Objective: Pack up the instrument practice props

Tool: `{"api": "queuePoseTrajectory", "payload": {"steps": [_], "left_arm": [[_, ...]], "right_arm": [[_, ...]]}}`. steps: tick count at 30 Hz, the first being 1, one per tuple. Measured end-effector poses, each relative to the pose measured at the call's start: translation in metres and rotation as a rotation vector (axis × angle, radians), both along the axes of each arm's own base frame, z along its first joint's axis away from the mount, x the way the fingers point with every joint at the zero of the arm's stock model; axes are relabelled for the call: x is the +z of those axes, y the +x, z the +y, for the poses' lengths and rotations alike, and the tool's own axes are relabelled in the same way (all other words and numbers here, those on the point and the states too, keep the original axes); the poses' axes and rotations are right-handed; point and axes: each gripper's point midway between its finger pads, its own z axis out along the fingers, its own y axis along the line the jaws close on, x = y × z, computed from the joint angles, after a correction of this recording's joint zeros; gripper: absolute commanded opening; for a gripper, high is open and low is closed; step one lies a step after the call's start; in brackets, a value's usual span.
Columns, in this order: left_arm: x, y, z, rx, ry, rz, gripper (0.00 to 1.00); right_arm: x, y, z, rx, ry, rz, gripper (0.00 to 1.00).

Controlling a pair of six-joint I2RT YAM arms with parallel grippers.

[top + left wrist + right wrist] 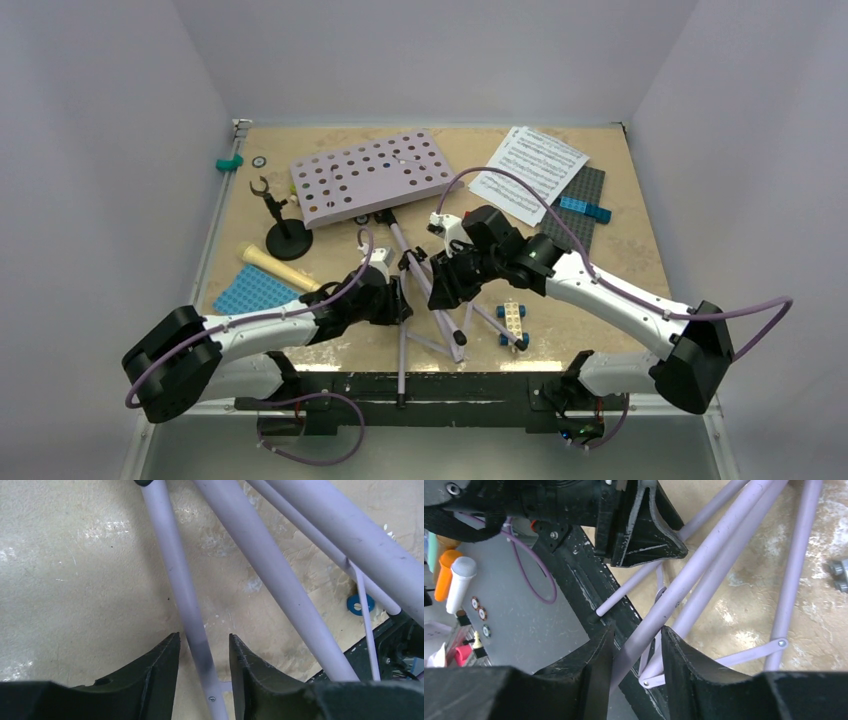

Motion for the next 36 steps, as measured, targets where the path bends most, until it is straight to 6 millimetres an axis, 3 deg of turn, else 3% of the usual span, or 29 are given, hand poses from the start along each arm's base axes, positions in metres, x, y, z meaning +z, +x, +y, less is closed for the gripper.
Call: {"api": "queuePoseTrajectory", "payload": {"steps": [3, 10, 19, 24, 27, 29, 33, 36], "left_arm": [[-0.007, -0.001, -0.001, -0.007, 0.011, 0.017, 0.27], [-0.008, 0.0, 0.001, -0.003, 0.021, 0.013, 0.01], [-0.011, 0.001, 0.001, -0.006, -0.005, -0.02, 0.0], [-0.008, 0.003, 0.007, 0.011, -0.009, -0.051, 0.0], [-0.007, 0.004, 0.015, 0.024, 0.007, -0.083, 0.0], [0.005, 0.008, 0.013, 0.029, -0.029, -0.12, 0.0], [0.059, 0.023, -0.008, 0.016, -0.187, -0.256, 0.0], [0.078, 0.029, -0.015, 0.015, -0.231, -0.302, 0.0]], "right_arm": [[-0.005, -0.001, 0.003, -0.002, 0.018, 0.012, 0.3], [-0.013, -0.002, 0.005, -0.046, 0.057, 0.033, 0.23], [-0.028, -0.007, 0.015, -0.071, 0.104, 0.053, 0.31], [-0.03, -0.005, 0.018, -0.087, 0.12, 0.046, 0.17], [-0.043, -0.005, 0.018, -0.082, 0.094, 0.042, 0.11], [-0.061, -0.008, 0.017, -0.082, 0.067, 0.074, 0.11], [-0.065, -0.008, 0.023, -0.071, 0.084, 0.084, 0.15], [-0.067, -0.009, 0.025, -0.066, 0.092, 0.096, 0.14]]}}
